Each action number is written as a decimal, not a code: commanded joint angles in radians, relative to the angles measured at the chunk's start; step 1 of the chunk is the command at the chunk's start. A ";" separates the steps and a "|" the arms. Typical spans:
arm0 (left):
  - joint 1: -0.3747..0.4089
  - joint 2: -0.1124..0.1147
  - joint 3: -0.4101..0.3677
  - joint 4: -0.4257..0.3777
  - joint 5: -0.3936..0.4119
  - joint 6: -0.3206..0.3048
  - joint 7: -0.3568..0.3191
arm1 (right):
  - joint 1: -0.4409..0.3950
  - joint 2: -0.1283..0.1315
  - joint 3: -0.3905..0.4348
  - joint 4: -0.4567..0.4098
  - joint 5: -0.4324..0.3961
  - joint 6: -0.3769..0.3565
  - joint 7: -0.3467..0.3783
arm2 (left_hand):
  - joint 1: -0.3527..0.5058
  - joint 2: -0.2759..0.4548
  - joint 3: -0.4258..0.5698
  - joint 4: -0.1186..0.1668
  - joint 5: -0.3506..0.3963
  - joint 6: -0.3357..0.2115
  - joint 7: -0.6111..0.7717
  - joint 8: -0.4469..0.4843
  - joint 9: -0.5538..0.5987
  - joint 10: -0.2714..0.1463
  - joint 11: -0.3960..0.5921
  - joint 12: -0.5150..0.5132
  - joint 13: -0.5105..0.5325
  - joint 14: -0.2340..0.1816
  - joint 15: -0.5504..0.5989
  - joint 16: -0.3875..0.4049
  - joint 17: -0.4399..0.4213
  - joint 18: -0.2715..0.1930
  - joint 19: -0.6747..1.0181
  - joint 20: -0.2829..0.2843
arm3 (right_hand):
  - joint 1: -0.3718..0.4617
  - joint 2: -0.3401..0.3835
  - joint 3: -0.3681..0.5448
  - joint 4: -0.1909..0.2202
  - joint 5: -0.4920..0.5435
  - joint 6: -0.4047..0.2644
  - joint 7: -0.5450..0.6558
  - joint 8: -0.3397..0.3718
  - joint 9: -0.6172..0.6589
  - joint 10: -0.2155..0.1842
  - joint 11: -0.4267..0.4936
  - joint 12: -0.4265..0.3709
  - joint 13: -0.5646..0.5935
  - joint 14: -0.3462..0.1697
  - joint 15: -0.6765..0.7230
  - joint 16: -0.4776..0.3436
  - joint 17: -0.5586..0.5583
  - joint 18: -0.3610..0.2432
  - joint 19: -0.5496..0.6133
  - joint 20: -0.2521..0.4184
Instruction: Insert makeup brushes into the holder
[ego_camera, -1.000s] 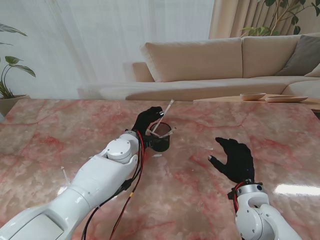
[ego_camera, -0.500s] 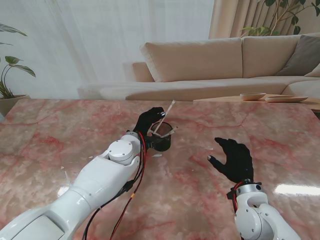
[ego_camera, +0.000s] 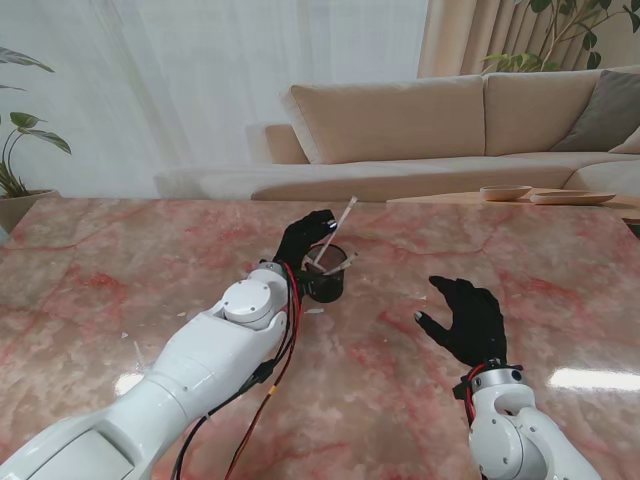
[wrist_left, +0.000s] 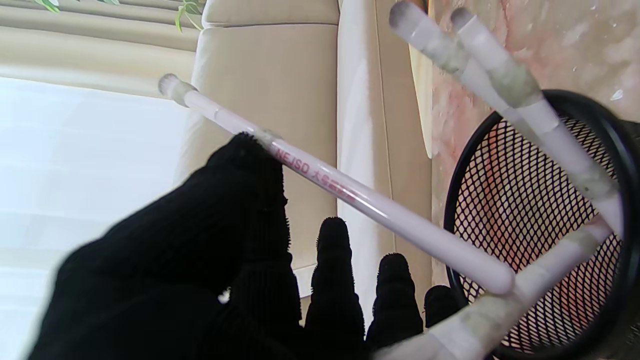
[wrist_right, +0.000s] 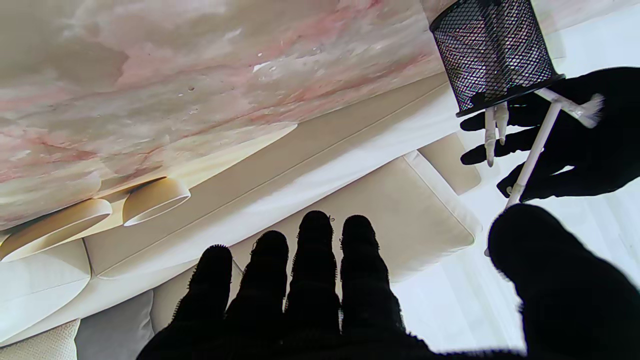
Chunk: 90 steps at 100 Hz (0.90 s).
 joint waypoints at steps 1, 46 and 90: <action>-0.012 -0.018 0.003 0.022 -0.002 -0.004 0.001 | -0.007 -0.003 0.000 0.008 0.006 0.000 0.008 | 0.094 0.149 0.033 0.128 0.043 -0.252 0.185 0.049 -0.018 -0.043 0.021 0.015 -0.033 -0.059 -0.029 0.017 0.014 -0.032 -0.029 -0.009 | 0.007 -0.013 0.027 -0.039 0.012 -0.008 0.010 0.013 0.009 -0.005 -0.002 0.016 0.006 0.000 0.008 0.030 -0.011 -0.006 0.011 0.024; -0.037 -0.047 0.003 0.101 0.028 -0.015 0.007 | -0.004 -0.002 0.002 0.016 0.012 -0.006 0.015 | 0.107 0.157 0.037 0.161 0.036 -0.247 0.217 0.038 -0.039 -0.046 0.009 0.013 -0.034 -0.057 -0.029 0.022 0.013 -0.030 -0.025 -0.008 | 0.007 -0.014 0.028 -0.040 0.012 -0.009 0.010 0.013 0.009 -0.004 -0.002 0.016 0.010 0.004 0.009 0.031 -0.009 -0.003 0.012 0.024; -0.034 -0.047 0.005 0.093 0.028 -0.012 0.018 | -0.004 -0.003 0.004 0.020 0.011 -0.009 0.011 | 0.107 0.132 0.043 0.178 0.045 -0.239 0.228 -0.071 -0.014 -0.042 0.024 0.016 -0.031 -0.051 -0.017 0.023 0.010 -0.022 -0.021 -0.002 | 0.009 -0.013 0.030 -0.041 0.013 -0.009 0.011 0.013 0.009 -0.005 -0.001 0.016 0.012 0.004 0.010 0.031 -0.008 -0.002 0.013 0.024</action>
